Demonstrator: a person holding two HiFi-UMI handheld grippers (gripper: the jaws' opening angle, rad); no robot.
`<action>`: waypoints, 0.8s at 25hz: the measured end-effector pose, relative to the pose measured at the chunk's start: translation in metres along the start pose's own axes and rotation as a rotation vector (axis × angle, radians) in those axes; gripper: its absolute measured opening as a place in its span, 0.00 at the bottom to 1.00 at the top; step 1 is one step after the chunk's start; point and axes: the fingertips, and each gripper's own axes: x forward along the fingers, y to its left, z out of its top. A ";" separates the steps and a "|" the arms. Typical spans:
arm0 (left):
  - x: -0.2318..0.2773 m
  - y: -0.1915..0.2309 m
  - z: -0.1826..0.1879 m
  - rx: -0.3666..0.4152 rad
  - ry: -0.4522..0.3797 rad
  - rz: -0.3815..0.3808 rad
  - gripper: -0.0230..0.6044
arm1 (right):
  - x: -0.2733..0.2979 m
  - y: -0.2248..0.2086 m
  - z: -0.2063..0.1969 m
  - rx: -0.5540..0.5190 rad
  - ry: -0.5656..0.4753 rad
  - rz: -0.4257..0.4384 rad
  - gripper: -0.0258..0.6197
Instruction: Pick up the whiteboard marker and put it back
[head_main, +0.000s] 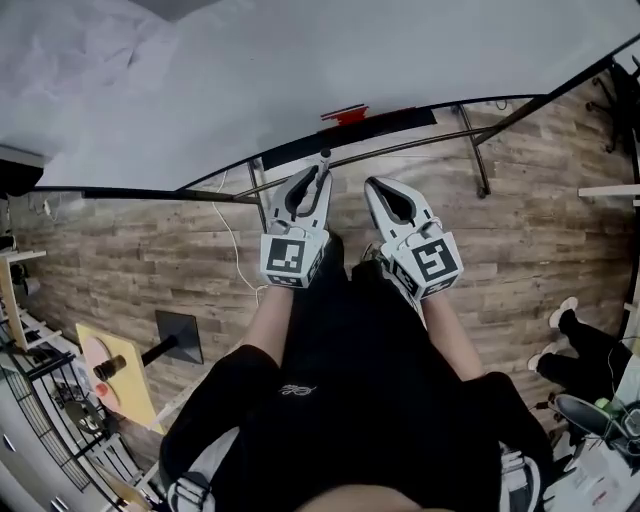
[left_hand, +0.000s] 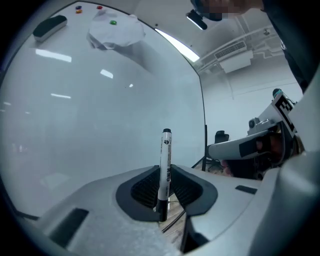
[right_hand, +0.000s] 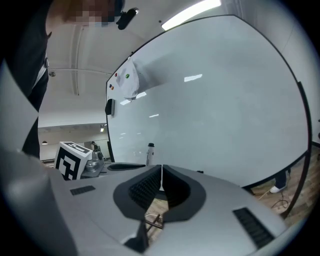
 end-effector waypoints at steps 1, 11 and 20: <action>-0.004 -0.003 0.002 -0.022 -0.014 0.005 0.15 | -0.002 0.001 0.002 -0.007 -0.001 0.014 0.05; -0.041 -0.032 0.033 -0.011 -0.127 -0.210 0.15 | 0.000 0.048 0.029 -0.013 -0.066 0.093 0.18; -0.073 -0.037 0.035 -0.026 -0.187 -0.340 0.15 | -0.005 0.088 0.029 0.050 -0.059 0.086 0.22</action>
